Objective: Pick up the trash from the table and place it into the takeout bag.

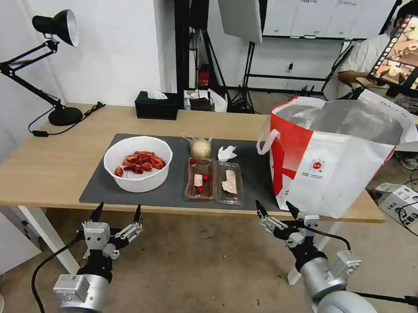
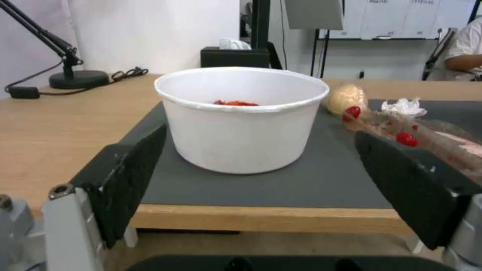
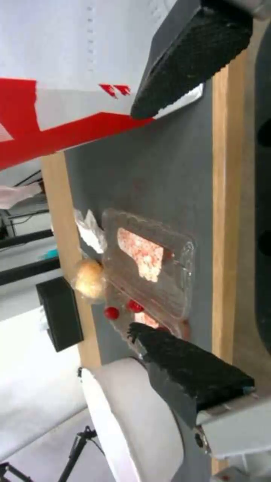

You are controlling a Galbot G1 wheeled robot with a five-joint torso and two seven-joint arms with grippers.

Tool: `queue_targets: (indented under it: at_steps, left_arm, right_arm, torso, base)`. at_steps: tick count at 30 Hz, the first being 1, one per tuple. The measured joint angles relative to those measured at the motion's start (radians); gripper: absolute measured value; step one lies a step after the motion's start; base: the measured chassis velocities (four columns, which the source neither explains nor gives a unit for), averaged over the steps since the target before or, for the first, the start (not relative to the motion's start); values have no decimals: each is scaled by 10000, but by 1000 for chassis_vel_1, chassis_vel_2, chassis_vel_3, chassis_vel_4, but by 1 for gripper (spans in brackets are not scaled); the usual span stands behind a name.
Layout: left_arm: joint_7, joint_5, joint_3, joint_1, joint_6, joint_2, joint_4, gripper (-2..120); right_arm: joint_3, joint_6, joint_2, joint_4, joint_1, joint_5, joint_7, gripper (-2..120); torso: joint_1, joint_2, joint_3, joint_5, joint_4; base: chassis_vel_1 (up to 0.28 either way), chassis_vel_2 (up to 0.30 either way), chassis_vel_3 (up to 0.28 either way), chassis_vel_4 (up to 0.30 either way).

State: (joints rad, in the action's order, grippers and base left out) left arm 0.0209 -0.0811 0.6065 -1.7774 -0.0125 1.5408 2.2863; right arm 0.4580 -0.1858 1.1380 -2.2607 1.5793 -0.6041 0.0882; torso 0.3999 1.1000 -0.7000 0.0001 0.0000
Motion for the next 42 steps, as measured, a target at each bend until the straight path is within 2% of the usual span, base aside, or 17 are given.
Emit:
queue_targets:
  at_steps: [9, 12, 14, 15, 17, 18, 20, 21, 23, 24, 27, 28, 31, 37, 42]
  left_arm:
    - [-7, -9, 16, -30, 17, -5, 41, 100]
    - [-12, -18, 12, -48, 29, -14, 55, 100]
    - [-43, -4, 9, -22, 77, -49, 56, 100]
    - [-43, -4, 9, -22, 77, -49, 56, 100]
    - [-81, 1, 16, 34, 168, -134, 55, 100]
    - [-81, 1, 16, 34, 168, -134, 55, 100]
    - [-89, -6, 19, 57, 245, -202, 52, 100]
    - [-89, -6, 19, 57, 245, -202, 52, 100]
    - [-102, -15, 50, 46, 272, -213, 55, 100]
    - [-102, -15, 50, 46, 272, -213, 55, 100]
    - [-119, -26, 73, 30, 309, -191, 91, 100]
    - [-119, -26, 73, 30, 309, -191, 91, 100]
    - [-133, -26, 74, 25, 342, -175, 85, 100]
    - [-143, -26, 100, 32, 382, -181, 12, 100]
    - [-147, -31, 115, 30, 436, -183, -64, 100]
  right_arm:
    - [-137, 0, 11, -5, 17, 21, 17, 100]
    - [-235, -7, -15, -53, -21, -345, 123, 100]
    - [-618, -63, -23, -253, -262, -1914, 690, 100]
    - [-618, -63, -23, -253, -262, -1914, 690, 100]
    - [-1062, -91, 0, -565, -734, -4047, 1640, 100]
    - [-1062, -91, 0, -565, -734, -4047, 1640, 100]
    - [-1341, -112, 74, -744, -1277, -5893, 2422, 100]
    - [-1341, -112, 74, -744, -1277, -5893, 2422, 100]
    - [-1607, -93, 192, -758, -1776, -7507, 3273, 100]
    - [-1607, -93, 192, -758, -1776, -7507, 3273, 100]
    - [-1986, 265, 544, -488, -2336, -9008, 4294, 100]
    - [-1986, 265, 544, -488, -2336, -9008, 4294, 100]
    - [-2399, 794, 1161, 47, -2665, -9344, 4727, 100]
    - [-2691, 1140, 1959, 536, -2800, -9153, 4943, 100]
    - [-2799, 1216, 2262, 784, -2845, -9041, 4947, 100]
  torso:
    - [0, 0, 0, -1, 0]
    - [0, 0, 0, -1, 0]
    - [0, 0, 1, -1, -1]
    - [0, 0, 1, -1, -1]
    - [0, 0, 0, -2, 2]
    - [0, 0, 0, -2, 2]
    - [0, 0, 0, -2, 0]
    - [0, 0, 0, -2, 0]
    - [1, 0, 0, -2, 1]
    - [1, 0, 0, -2, 1]
    - [0, 0, 0, -1, 1]
    - [0, 0, 0, -1, 1]
    - [1, 0, 0, -1, 0]
    - [1, 0, 0, -2, 0]
    - [1, 0, 0, -3, 0]
  base:
    - [0, 0, 0, 0]
    - [0, 0, 0, 0]
    - [0, 0, 0, 0]
    - [0, 0, 0, 0]
    - [0, 0, 0, 0]
    - [0, 0, 0, 0]
    - [0, 0, 0, 0]
    - [0, 0, 0, 0]
    - [0, 0, 0, 0]
    - [0, 0, 0, 0]
    - [0, 0, 0, 0]
    - [0, 0, 0, 0]
    - [0, 0, 0, 0]
    - [0, 0, 0, 0]
    - [0, 0, 0, 0]
